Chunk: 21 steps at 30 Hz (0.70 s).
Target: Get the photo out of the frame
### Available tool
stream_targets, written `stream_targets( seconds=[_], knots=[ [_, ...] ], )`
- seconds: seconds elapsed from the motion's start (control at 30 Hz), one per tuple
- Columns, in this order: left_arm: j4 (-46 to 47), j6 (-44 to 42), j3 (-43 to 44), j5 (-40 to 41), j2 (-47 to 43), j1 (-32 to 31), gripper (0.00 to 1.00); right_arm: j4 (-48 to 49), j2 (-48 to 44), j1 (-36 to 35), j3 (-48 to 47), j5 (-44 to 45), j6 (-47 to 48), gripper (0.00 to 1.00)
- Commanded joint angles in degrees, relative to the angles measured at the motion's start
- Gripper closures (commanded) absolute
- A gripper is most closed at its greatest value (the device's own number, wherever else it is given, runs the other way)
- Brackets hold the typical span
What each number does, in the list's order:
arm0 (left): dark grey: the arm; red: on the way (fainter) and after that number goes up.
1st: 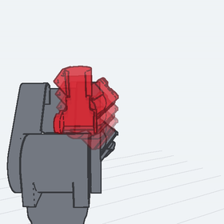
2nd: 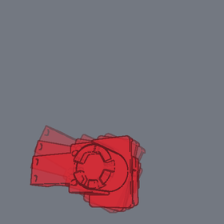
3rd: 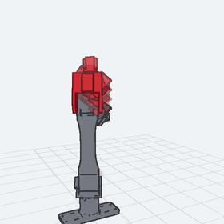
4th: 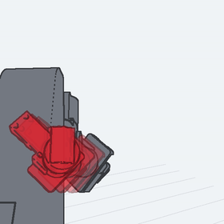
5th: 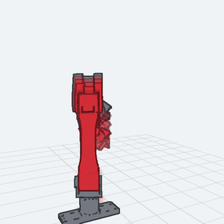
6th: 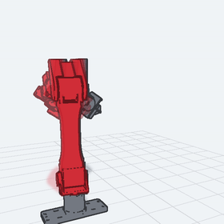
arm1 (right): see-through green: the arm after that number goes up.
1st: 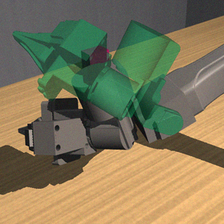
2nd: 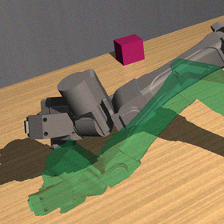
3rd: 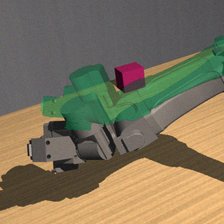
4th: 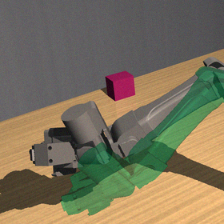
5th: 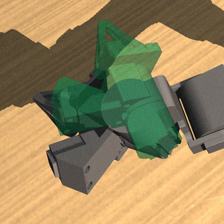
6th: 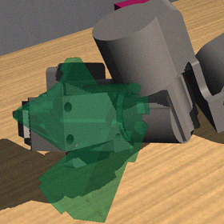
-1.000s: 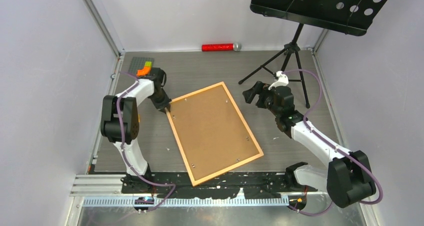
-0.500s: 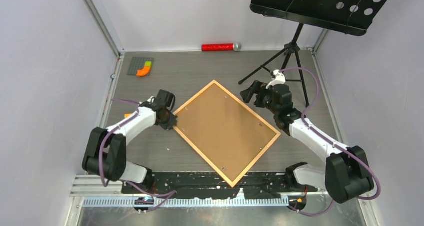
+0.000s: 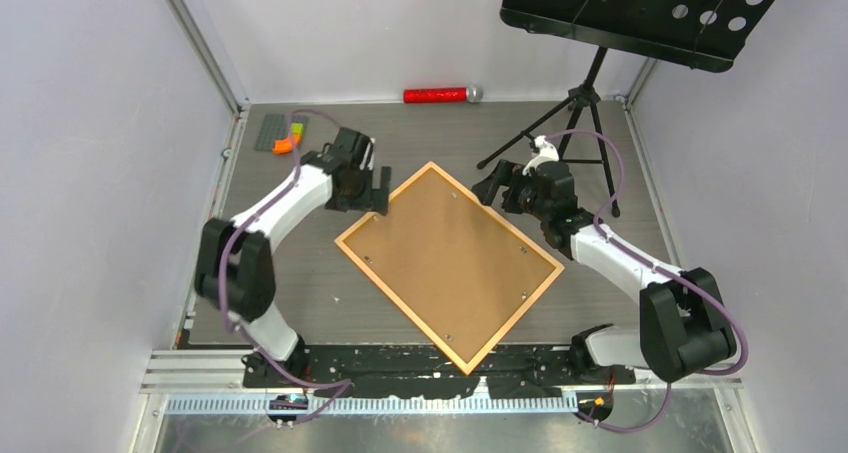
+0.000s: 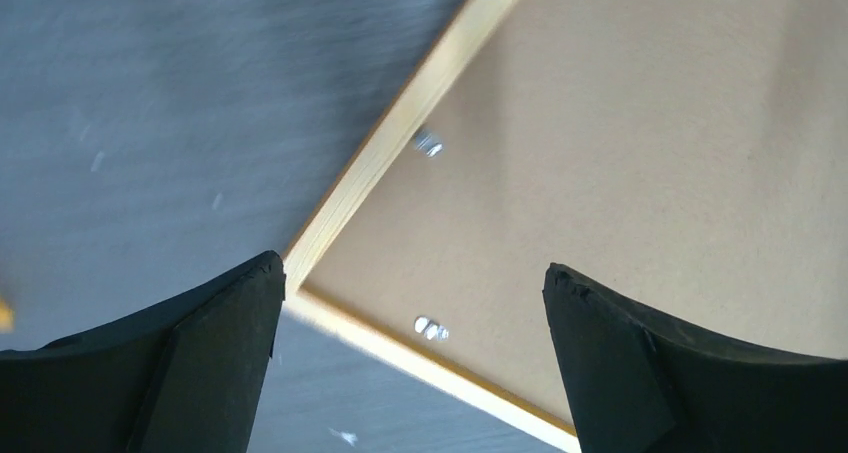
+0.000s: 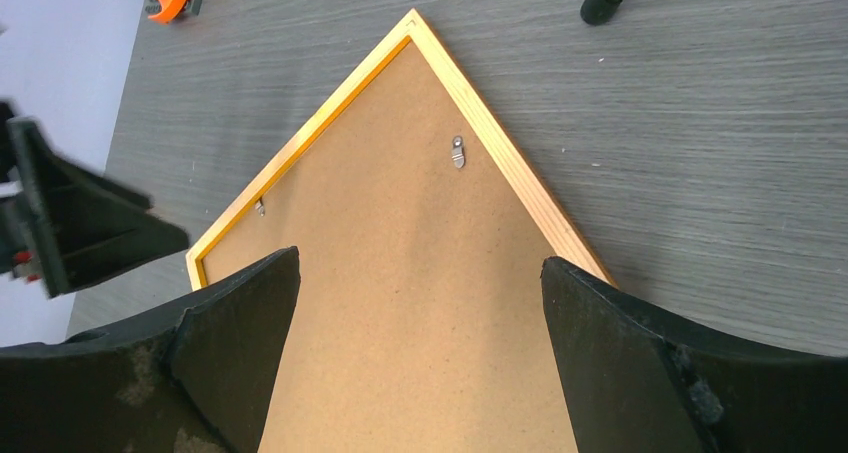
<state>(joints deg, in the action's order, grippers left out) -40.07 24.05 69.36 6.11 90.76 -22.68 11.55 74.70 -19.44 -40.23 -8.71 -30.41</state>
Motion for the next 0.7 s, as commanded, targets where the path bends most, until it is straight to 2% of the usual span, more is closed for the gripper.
stream_targets(
  seconds=[0.0,0.07,0.13,0.23,0.33,0.47,0.57,0.67],
  knots=[
    [-7.9,-23.4,10.2,-18.3,11.6,1.1,0.00,1.9,0.1,0.0,-2.6,-3.2,-0.3,0.04],
    [-10.2,-23.8,13.1,-16.3,15.9,2.0,0.00,2.0,-0.3,-0.1,-2.2,-3.1,-0.2,0.04],
    [-10.3,-23.8,13.7,-18.1,18.3,4.0,0.01,2.6,-1.5,-0.1,-1.4,-2.7,-0.2,0.04],
    [-9.4,-22.9,13.5,-23.1,19.1,7.9,0.04,2.8,-2.7,-0.1,-0.5,-2.2,0.0,0.04],
    [-9.4,-22.1,14.0,-24.0,19.2,9.9,0.07,2.9,-3.2,-0.1,-0.2,-1.5,0.4,0.04],
    [-10.5,-22.4,12.7,-25.2,19.6,9.9,0.18,2.7,-2.8,0.0,-0.8,-1.4,0.5,0.04],
    [-9.7,-21.4,8.4,-22.1,18.8,9.9,0.23,2.6,-2.6,-0.1,-1.1,-1.4,1.0,0.04],
    [-8.7,-19.4,5.5,-21.3,17.8,9.6,0.33,3.1,-2.4,-0.1,-1.2,-1.1,1.1,0.04]
  ],
)
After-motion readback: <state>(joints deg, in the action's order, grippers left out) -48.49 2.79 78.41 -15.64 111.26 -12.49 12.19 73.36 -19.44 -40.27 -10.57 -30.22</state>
